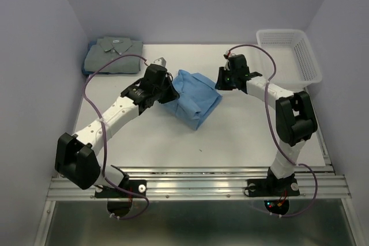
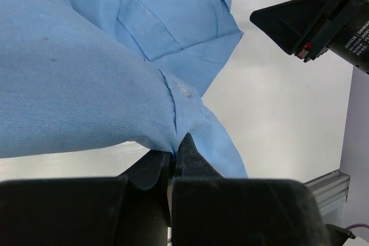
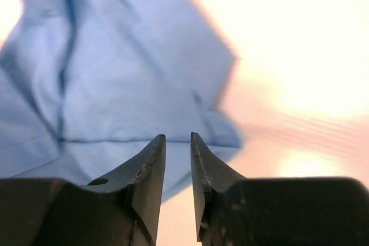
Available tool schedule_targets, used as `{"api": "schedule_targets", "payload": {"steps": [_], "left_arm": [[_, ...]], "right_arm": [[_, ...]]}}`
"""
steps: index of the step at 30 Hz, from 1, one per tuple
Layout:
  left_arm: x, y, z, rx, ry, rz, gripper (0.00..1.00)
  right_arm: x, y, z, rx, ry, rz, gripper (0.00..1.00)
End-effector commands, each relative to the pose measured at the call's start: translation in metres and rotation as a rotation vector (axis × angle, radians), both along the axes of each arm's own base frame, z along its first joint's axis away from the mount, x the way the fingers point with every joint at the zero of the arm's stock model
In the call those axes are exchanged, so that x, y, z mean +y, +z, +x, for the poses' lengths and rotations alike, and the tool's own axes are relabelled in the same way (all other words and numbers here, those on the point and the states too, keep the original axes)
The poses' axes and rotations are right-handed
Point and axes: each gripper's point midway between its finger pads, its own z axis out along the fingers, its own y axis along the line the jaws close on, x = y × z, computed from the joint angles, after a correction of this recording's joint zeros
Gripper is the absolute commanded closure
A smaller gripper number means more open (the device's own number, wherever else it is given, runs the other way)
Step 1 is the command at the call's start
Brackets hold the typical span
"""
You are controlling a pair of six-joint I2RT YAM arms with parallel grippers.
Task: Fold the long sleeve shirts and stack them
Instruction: Fold the shirt
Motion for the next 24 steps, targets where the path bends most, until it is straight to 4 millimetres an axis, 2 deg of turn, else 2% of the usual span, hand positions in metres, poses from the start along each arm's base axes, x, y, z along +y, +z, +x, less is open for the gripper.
{"api": "schedule_targets", "payload": {"steps": [1,5,7,10,11,12,14,15,16,17,18,19,20,21,24], "left_arm": [[-0.016,0.029,0.015,-0.084,-0.060,-0.041,1.00],[-0.027,0.030,0.028,-0.087,-0.081,-0.035,1.00],[-0.034,0.027,0.034,-0.078,-0.099,-0.035,1.00],[-0.046,0.019,0.050,-0.066,-0.122,-0.025,1.00],[-0.050,0.007,0.056,-0.045,-0.125,-0.010,1.00],[-0.054,0.015,0.064,-0.063,-0.117,-0.014,1.00],[-0.063,0.003,0.075,-0.054,-0.129,-0.012,1.00],[-0.069,0.012,0.083,-0.081,-0.136,-0.033,1.00],[-0.074,0.010,0.087,-0.081,-0.151,-0.036,1.00],[-0.079,-0.005,0.093,-0.056,-0.159,-0.026,1.00],[-0.086,0.001,0.100,-0.066,-0.173,-0.036,1.00],[-0.089,-0.006,0.104,-0.057,-0.179,-0.030,1.00],[-0.092,-0.025,0.109,-0.018,-0.179,-0.013,1.00],[-0.097,-0.021,0.115,-0.026,-0.188,-0.020,1.00],[-0.106,-0.041,0.126,0.010,-0.202,-0.005,1.00]], "right_arm": [[-0.016,-0.016,-0.005,0.004,-0.009,-0.073,0.74],[-0.023,-0.033,-0.003,0.048,-0.024,-0.077,0.77],[-0.021,-0.037,-0.003,0.061,-0.015,-0.070,0.78],[-0.018,-0.047,-0.006,0.086,0.008,-0.064,0.80],[-0.018,-0.049,-0.007,0.094,0.012,-0.066,0.81],[-0.018,-0.055,-0.009,0.108,0.011,-0.073,0.81],[-0.019,-0.063,-0.011,0.126,0.011,-0.078,0.82],[-0.019,-0.067,-0.013,0.136,0.013,-0.077,0.82],[-0.022,-0.070,-0.012,0.147,0.006,-0.073,0.82],[-0.020,-0.074,-0.014,0.162,0.013,-0.064,0.83],[-0.019,-0.075,-0.015,0.168,0.013,-0.059,0.83],[-0.018,-0.076,-0.014,0.169,0.013,-0.057,0.83],[-0.018,-0.076,-0.014,0.170,0.013,-0.055,0.83],[-0.017,-0.074,-0.013,0.166,0.014,-0.053,0.83],[-0.019,-0.070,-0.011,0.153,0.005,-0.057,0.83]]}}
